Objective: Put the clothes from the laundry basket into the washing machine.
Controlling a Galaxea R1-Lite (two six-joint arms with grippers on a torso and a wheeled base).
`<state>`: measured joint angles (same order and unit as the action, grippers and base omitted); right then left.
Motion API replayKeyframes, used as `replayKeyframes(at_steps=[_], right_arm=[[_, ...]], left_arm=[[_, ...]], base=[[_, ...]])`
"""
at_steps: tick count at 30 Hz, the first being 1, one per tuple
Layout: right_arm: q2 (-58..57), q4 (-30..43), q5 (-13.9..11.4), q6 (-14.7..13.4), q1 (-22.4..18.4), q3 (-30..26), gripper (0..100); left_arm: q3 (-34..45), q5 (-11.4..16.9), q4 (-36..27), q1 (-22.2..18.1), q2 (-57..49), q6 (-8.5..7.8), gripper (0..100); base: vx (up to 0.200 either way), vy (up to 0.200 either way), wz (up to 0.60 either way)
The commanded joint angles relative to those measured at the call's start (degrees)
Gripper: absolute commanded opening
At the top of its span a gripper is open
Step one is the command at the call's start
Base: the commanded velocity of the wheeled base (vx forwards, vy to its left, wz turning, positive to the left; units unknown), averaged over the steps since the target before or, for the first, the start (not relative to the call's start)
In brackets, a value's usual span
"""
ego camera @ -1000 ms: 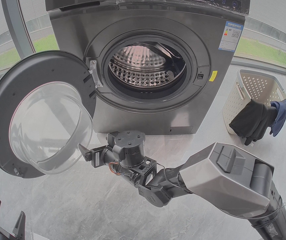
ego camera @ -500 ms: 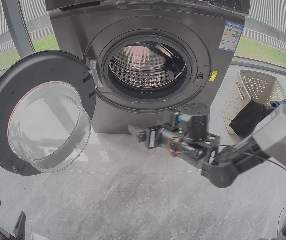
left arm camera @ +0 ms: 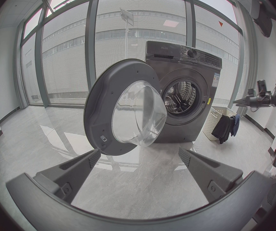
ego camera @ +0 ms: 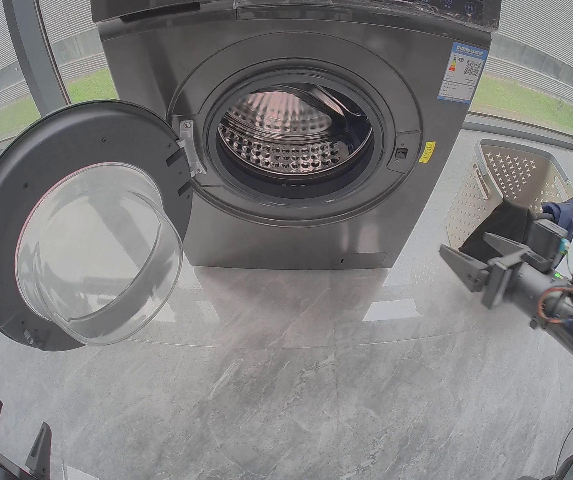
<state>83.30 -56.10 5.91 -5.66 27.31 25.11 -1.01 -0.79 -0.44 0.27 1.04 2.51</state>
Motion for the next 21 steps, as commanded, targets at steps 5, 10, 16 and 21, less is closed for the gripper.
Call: replayKeyframes(at_steps=[5,10,16,21], right_arm=[[-32.1,-0.3,-0.5,2.0,-15.4,-23.4,100],[-44.3,8.6,-1.6,2.0,-19.9,-25.1,100],[-64.4,34.6,-4.7,2.3,-22.6,-25.1,100],[-72.2,44.6,-5.3,2.0,-22.8,-25.1,100]], left_arm=[[0.8,0.0,0.0,0.0,-0.9,0.04,100],[0.8,0.0,0.0,0.0,-0.9,-0.05,100],[0.8,0.0,0.0,0.0,-0.9,-0.05,100],[0.8,0.0,0.0,0.0,-0.9,-0.05,100]], base=[[0.0,0.0,0.0],[0.0,0.0,0.0],[0.0,0.0,0.0],[0.0,0.0,0.0]])
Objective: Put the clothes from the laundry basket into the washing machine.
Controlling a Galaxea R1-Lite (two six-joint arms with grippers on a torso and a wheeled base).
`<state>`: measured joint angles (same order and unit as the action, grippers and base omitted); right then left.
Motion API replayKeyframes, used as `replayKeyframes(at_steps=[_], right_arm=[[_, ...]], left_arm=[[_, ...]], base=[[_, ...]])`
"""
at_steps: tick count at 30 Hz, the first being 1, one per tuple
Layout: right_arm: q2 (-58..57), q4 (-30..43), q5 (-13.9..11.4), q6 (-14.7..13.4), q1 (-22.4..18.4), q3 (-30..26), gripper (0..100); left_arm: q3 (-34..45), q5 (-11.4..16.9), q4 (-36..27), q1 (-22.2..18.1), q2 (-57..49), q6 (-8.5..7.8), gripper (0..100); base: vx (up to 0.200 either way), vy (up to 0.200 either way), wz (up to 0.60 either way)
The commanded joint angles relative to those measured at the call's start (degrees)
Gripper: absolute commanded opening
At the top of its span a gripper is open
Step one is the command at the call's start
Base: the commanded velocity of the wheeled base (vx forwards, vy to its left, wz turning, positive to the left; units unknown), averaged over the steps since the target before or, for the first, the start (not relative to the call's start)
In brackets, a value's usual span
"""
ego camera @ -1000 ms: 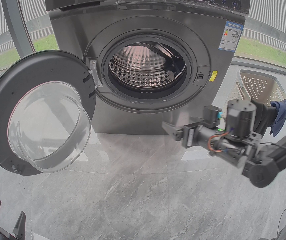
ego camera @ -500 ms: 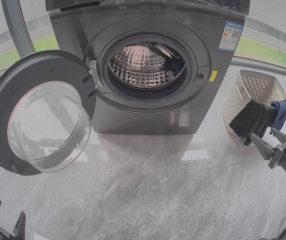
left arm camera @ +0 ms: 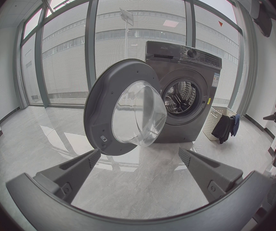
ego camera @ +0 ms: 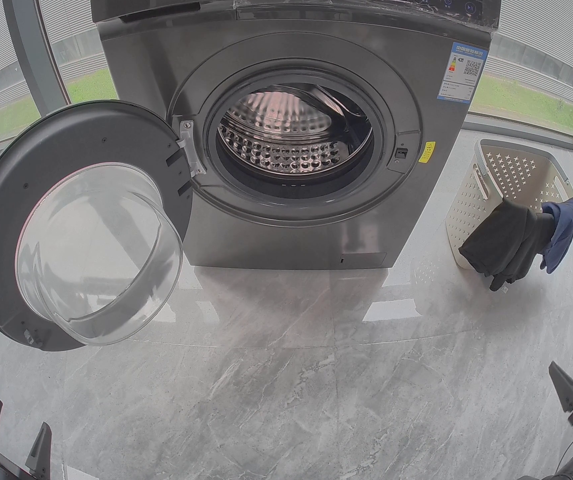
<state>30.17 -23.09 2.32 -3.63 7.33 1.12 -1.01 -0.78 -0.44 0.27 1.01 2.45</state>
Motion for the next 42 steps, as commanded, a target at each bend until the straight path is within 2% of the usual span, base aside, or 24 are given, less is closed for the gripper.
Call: replayKeyframes(at_steps=[1,4,6,7,8,10,13,16,18,22,42], right_arm=[[-21.1,14.2,-1.7,-0.1,-2.9,-1.1,100],[-26.8,20.1,-2.2,0.0,-4.3,-0.9,100],[-29.3,20.8,-4.4,0.5,-7.2,-0.9,100],[-29.3,20.8,-4.4,0.5,-7.2,-0.9,100],[-30.2,20.3,-5.7,1.3,-7.5,-1.1,100],[-30.2,20.3,-4.9,2.6,-7.5,-1.1,100],[-30.2,24.0,-0.9,2.5,-7.5,-0.9,100],[-30.2,23.6,-1.3,2.5,-7.6,-0.9,100],[-30.2,23.3,-1.8,4.0,-7.5,-1.0,100],[-30.2,23.1,-2.4,4.3,-7.4,-1.1,100],[-30.2,23.1,-2.4,4.2,-7.4,-1.1,100]], left_arm=[[0.8,0.0,0.0,0.0,-0.8,0.01,100],[0.8,0.0,0.0,0.0,-0.8,0.1,100],[0.8,-0.1,0.0,0.0,-0.8,0.01,100],[0.8,-0.1,0.0,0.0,-0.8,0.01,100],[0.8,0.0,0.0,0.0,-0.8,0.01,100],[0.8,0.0,0.0,0.0,-0.8,0.01,100],[0.8,0.0,0.0,0.0,-0.8,0.1,100],[0.8,0.0,0.0,0.0,-0.8,0.1,100],[0.8,0.0,0.0,0.0,-0.8,0.1,100],[0.8,-0.1,0.0,0.0,-0.8,0.01,100],[0.7,0.0,0.0,0.0,-0.8,0.1,100]], base=[[0.0,0.0,0.0],[0.0,0.0,0.0],[0.0,0.0,0.0],[0.0,0.0,0.0],[0.0,0.0,0.0],[0.0,0.0,0.0],[0.0,0.0,0.0],[0.0,0.0,0.0],[0.0,0.0,0.0],[0.0,-0.2,0.0],[0.0,-0.2,0.0]])
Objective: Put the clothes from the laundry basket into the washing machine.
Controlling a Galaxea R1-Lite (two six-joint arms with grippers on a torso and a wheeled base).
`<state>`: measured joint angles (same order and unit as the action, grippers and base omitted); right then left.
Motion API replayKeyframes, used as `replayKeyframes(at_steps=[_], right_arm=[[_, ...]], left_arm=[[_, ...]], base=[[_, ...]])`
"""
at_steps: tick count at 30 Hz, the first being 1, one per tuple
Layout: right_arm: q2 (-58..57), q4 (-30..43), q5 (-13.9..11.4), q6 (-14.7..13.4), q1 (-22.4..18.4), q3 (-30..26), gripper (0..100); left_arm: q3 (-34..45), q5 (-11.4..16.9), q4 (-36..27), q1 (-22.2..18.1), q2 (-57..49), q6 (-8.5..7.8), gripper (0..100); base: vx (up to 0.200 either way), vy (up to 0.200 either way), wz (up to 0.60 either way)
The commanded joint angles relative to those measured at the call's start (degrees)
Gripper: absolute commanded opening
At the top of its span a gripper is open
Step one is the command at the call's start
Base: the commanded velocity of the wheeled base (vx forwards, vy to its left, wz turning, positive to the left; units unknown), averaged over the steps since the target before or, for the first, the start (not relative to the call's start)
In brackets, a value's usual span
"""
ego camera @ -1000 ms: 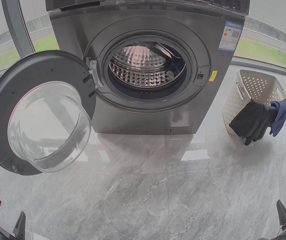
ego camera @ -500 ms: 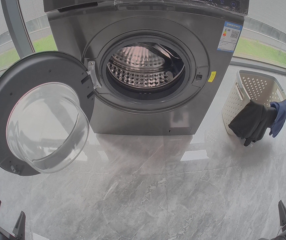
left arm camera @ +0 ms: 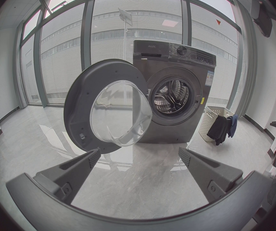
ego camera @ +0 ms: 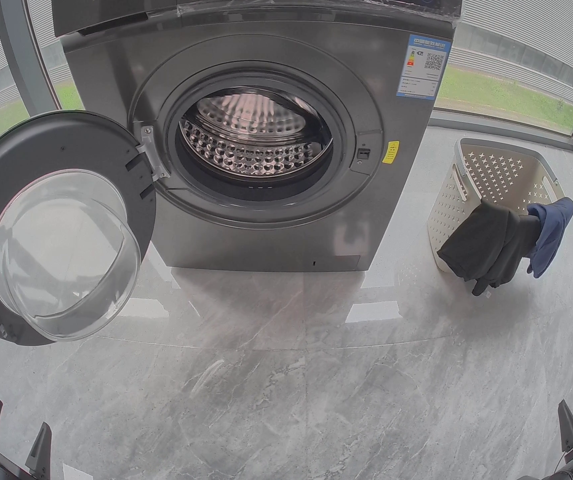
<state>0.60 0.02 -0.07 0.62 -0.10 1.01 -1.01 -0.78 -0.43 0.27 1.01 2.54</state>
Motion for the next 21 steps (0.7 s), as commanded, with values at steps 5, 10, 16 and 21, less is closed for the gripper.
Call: replayKeyframes(at_steps=[5,10,16,21], right_arm=[[-0.6,0.0,0.0,0.0,0.0,-1.0,100],[-0.6,0.0,0.0,0.0,0.0,-1.0,100],[-0.6,0.0,0.0,0.0,0.0,-1.0,100],[-0.6,0.0,0.0,0.0,0.0,-1.0,100]], left_arm=[[0.7,0.0,0.0,0.0,-0.8,-0.07,100],[0.8,0.0,0.0,0.0,-0.8,-0.07,100],[0.7,0.0,0.0,0.0,-0.8,-0.07,100],[0.8,0.0,0.0,0.0,-0.8,-0.16,100]], base=[[0.0,-0.2,0.0],[0.0,-0.16,0.0],[0.0,0.0,0.0],[0.12,0.0,0.0]])
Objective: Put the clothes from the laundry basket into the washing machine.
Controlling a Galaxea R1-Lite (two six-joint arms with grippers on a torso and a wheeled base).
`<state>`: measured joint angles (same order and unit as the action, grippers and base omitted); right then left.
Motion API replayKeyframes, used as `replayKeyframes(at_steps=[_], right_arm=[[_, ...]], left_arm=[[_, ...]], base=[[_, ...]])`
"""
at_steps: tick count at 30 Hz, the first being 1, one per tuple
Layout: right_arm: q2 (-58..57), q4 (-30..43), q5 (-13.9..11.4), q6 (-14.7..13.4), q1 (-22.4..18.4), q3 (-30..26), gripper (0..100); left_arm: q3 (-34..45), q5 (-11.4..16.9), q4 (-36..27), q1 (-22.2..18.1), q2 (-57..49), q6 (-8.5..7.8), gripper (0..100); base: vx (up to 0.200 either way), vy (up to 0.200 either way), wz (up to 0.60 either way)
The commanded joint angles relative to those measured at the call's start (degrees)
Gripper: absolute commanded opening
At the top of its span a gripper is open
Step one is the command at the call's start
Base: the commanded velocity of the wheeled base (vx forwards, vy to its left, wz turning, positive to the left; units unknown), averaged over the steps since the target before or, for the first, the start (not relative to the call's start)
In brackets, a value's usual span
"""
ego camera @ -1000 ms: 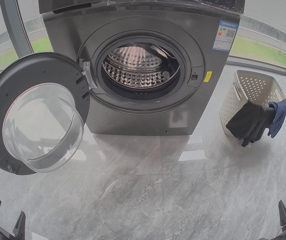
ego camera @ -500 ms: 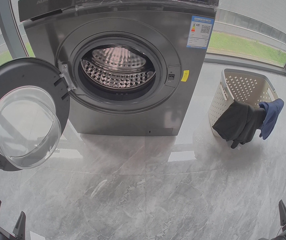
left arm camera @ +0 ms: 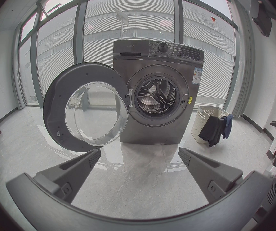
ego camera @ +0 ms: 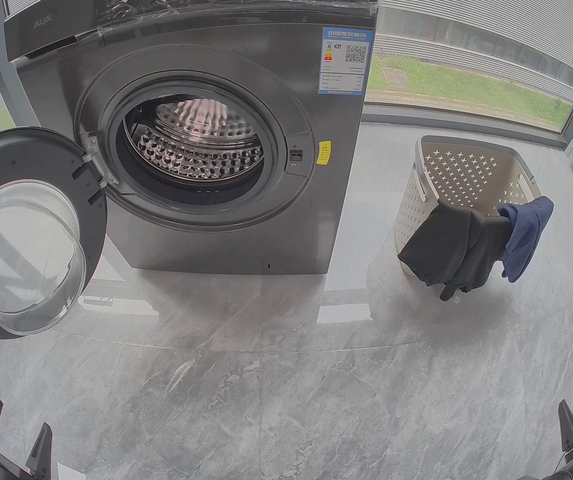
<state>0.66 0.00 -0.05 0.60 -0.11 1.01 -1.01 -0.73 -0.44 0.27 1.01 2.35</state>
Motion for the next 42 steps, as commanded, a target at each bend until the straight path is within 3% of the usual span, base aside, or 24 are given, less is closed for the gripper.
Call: replayKeyframes(at_steps=[1,9,18,42], right_arm=[[-0.7,0.0,0.0,0.0,0.0,-1.0,100],[-0.7,0.0,0.0,0.0,0.0,-1.0,100],[-0.7,0.0,0.0,0.0,0.0,-1.0,100],[-0.7,0.0,0.0,0.0,0.0,-1.0,100]], left_arm=[[0.8,-0.1,0.0,0.0,-0.8,0.02,100],[0.7,-0.1,0.0,0.0,-0.8,0.11,100],[0.8,-0.1,0.0,0.0,-0.8,0.11,100],[0.8,-0.1,0.0,0.0,-0.8,0.11,100]], base=[[0.2,0.0,0.0],[0.2,0.0,0.0],[0.0,0.0,0.0],[0.0,-0.2,0.0]])
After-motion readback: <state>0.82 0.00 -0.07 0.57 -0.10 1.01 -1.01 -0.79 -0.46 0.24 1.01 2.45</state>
